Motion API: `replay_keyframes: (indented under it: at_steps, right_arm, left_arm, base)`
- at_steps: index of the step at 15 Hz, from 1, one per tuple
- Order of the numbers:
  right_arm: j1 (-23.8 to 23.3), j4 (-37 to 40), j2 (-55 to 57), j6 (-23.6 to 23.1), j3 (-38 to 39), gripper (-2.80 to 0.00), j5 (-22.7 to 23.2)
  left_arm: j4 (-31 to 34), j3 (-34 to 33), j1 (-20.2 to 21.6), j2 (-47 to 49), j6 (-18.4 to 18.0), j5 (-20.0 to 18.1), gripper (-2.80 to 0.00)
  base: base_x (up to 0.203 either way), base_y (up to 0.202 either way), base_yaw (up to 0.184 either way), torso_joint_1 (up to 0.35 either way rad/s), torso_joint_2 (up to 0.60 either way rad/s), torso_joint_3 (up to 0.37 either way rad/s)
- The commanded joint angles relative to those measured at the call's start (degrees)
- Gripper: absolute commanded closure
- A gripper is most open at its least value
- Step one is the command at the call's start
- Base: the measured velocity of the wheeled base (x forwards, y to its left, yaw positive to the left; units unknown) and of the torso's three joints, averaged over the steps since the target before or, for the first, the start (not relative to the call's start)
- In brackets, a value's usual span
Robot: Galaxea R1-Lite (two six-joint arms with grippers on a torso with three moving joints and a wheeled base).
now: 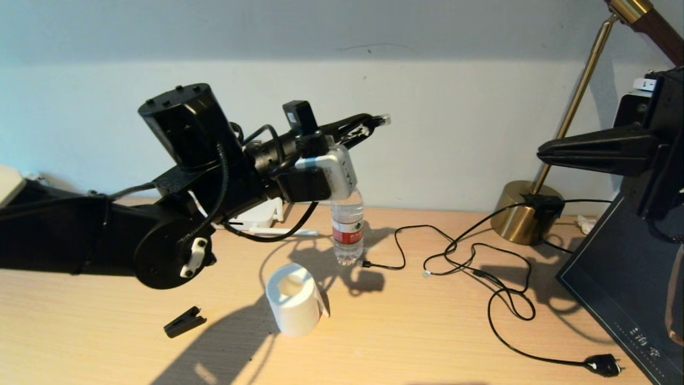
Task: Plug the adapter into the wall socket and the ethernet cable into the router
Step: Plug cable into router interface
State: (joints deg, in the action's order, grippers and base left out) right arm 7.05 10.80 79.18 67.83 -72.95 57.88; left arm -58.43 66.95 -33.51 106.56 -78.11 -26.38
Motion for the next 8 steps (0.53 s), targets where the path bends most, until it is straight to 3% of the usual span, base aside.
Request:
replay_keyframes:
  at_steps: [1,2,3,8]
  right_arm:
    - [0.14,-0.30,3.92,0.83,-2.06,0.00,0.47]
    - [0.16,-0.44,4.56,1.45,-2.85,0.00,0.55]
    - [0.16,-0.70,5.49,1.75,-3.77,-2.80,0.50]
    - [1.54,-1.92,10.42,4.20,-8.85,-2.80,0.23]
  left_arm:
    - [-0.94,5.15,-2.66,4.65,-0.51,-0.06,0.00]
    - [-2.00,5.36,-2.91,5.55,-0.57,-0.15,0.00]
    - [-2.91,5.45,-2.96,6.47,-0.56,-0.16,0.00]
    - [-3.27,5.65,-4.08,7.07,-0.64,-0.43,0.00]
  base:
    - [0.000,0.000,0.000,0.000,0.00,0.000]
    - [0.000,0.000,0.000,0.000,0.00,0.000]
    - [0.000,0.000,0.000,0.000,0.00,0.000]
    - [0.000,0.000,0.000,0.000,0.00,0.000]
